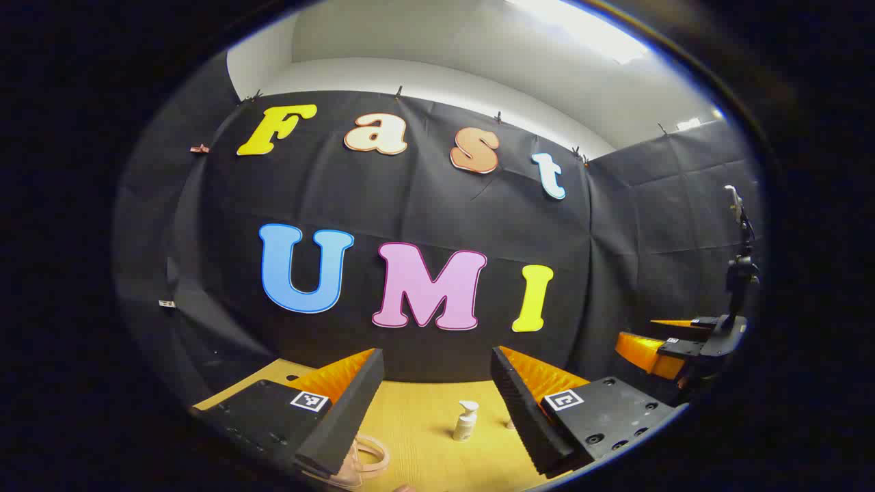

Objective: First open the suitcase, pack the skin care products into it, and then close the suitcase.

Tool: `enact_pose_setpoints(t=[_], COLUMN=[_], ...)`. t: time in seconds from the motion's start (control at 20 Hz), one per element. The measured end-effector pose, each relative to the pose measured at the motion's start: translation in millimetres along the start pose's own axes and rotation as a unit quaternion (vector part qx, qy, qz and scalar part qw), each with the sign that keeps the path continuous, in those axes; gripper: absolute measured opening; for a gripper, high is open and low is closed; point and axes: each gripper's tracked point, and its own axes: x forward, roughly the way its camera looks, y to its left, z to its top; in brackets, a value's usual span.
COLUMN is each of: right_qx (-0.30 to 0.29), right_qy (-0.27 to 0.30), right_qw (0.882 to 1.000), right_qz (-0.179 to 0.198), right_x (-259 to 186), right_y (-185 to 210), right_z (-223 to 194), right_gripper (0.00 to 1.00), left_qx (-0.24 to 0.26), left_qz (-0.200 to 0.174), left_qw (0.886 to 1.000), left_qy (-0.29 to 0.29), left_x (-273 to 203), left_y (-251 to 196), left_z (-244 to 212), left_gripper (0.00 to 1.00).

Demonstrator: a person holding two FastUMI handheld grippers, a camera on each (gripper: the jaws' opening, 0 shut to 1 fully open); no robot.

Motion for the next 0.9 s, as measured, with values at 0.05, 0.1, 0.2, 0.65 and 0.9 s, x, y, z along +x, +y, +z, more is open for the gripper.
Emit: enact_pose_setpoints(t=[0.05, 0.1, 0.2, 0.65, 0.9], right_qx=[0.004, 0.007, 0.008, 0.003, -0.001], right_qy=[0.002, 0.002, 0.002, -0.005, -0.003], right_qw=[1.0, 1.0, 1.0, 1.0, 1.0], right_qz=[0.0, 0.0, 0.003, 0.013, 0.009], right_x=[-0.8, -0.1, 0.2, 4.3, 4.8], right_y=[0.8, 1.7, 4.2, 12.1, 10.1], right_z=[-1.1, -1.1, -0.6, 2.3, 0.5], right_gripper=[0.96, 0.96, 0.96, 0.96, 0.96], left_qx=[-0.001, -0.001, 0.001, 0.003, 0.001], left_qz=[-0.004, -0.006, -0.01, -0.016, -0.009], left_qw=[1.0, 1.0, 1.0, 1.0, 1.0], left_qy=[-0.002, -0.005, -0.004, 0.0, 0.023], left_x=[1.2, -0.2, -0.7, 6.5, 8.6], left_y=[0.6, 1.1, 2.8, 7.3, 16.0], left_z=[0.8, 2.2, 2.4, -6.0, -27.4], left_gripper=[0.99, 0.99, 0.98, 0.99, 0.99])
